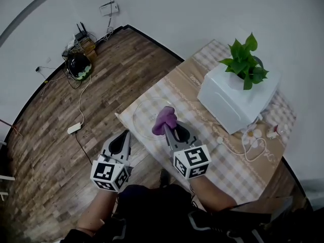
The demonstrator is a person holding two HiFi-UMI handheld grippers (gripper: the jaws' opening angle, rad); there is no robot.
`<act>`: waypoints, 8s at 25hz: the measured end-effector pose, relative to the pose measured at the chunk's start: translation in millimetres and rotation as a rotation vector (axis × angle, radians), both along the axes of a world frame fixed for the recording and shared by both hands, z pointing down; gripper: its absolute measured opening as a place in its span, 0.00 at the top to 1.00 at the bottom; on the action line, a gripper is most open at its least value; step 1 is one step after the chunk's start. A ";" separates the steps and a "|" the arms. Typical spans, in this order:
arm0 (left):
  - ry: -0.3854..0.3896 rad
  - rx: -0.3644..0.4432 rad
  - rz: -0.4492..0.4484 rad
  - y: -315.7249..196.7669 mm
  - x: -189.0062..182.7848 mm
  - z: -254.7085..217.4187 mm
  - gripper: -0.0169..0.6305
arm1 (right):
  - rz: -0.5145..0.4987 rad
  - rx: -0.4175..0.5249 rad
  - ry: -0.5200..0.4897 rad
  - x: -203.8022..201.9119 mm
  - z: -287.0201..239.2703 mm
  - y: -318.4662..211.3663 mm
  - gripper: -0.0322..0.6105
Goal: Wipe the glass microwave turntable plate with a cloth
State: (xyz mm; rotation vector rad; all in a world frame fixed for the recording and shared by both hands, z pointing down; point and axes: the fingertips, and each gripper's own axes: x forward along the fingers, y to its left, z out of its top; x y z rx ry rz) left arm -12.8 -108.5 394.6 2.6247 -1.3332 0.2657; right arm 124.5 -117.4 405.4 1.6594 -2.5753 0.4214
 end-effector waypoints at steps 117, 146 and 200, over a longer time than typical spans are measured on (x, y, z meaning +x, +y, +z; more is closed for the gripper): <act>-0.023 -0.094 0.108 -148.8 -21.4 99.5 0.96 | 0.212 -0.331 0.140 45.6 152.8 -180.6 0.84; -0.032 -0.141 0.013 -130.8 -61.3 113.6 0.96 | -0.109 -0.533 0.334 -78.5 258.5 -124.1 0.84; -0.085 -0.132 0.214 -123.1 20.3 113.8 0.96 | 0.207 -0.524 0.246 87.7 232.7 -132.6 0.84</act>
